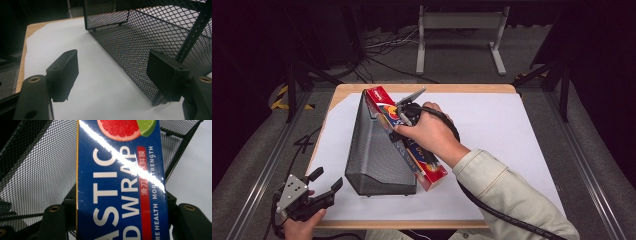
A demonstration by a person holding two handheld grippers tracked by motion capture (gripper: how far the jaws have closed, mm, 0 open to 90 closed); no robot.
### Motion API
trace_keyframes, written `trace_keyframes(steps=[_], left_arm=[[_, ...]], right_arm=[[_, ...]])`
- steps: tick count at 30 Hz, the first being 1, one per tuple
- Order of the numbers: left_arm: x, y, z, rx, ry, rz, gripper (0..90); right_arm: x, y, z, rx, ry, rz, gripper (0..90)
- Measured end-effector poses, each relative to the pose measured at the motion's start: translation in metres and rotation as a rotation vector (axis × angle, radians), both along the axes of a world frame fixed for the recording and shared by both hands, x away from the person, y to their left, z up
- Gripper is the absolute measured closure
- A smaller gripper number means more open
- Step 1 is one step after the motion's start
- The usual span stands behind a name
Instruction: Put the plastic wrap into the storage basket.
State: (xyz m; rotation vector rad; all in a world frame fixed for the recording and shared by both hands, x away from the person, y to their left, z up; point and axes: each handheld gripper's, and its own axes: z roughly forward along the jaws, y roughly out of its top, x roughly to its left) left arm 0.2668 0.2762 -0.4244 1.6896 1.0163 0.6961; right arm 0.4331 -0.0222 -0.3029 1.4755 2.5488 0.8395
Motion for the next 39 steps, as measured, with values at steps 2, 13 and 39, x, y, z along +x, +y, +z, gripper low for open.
trace_keyframes(steps=[2,13,39], left_arm=[[0.0,0.0,0.0,0.004,-0.001,-0.002,26.5],[-0.001,0.001,0.0,-0.001,0.003,0.003,26.5],[-0.002,0.002,0.0,-0.002,0.002,0.005,26.5]], right_arm=[[0.001,0.001,-0.002,0.002,0.003,-0.002,39.3],[0.005,0.018,-0.02,-0.024,0.037,-0.051,39.1],[0.014,0.042,-0.047,-0.136,0.138,-0.116,38.2]])
